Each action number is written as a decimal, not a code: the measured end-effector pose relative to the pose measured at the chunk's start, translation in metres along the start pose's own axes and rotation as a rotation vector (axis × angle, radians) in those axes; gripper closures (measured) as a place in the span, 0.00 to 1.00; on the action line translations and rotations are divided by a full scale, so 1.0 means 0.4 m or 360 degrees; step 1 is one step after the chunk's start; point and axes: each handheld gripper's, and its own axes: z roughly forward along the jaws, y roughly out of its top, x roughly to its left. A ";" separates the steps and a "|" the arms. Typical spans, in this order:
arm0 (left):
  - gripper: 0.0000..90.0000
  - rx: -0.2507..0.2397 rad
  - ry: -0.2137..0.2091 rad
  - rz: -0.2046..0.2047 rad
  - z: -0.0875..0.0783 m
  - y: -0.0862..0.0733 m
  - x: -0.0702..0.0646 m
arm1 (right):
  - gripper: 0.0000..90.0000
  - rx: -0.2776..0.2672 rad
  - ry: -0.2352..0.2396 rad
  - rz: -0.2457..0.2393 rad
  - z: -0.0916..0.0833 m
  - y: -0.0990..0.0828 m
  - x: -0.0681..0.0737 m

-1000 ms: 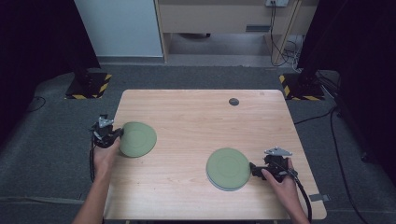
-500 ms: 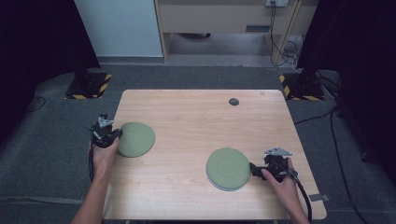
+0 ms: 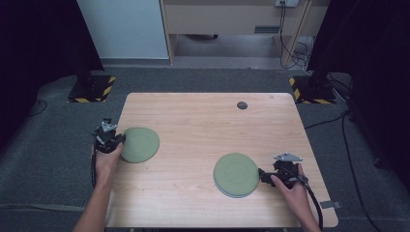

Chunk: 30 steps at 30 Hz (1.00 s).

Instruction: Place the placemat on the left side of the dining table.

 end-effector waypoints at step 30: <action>0.57 -0.0009 0.0023 -0.0005 0.000 0.011 0.015 | 0.01 0.0000 0.0000 0.0001 0.000 0.000 0.000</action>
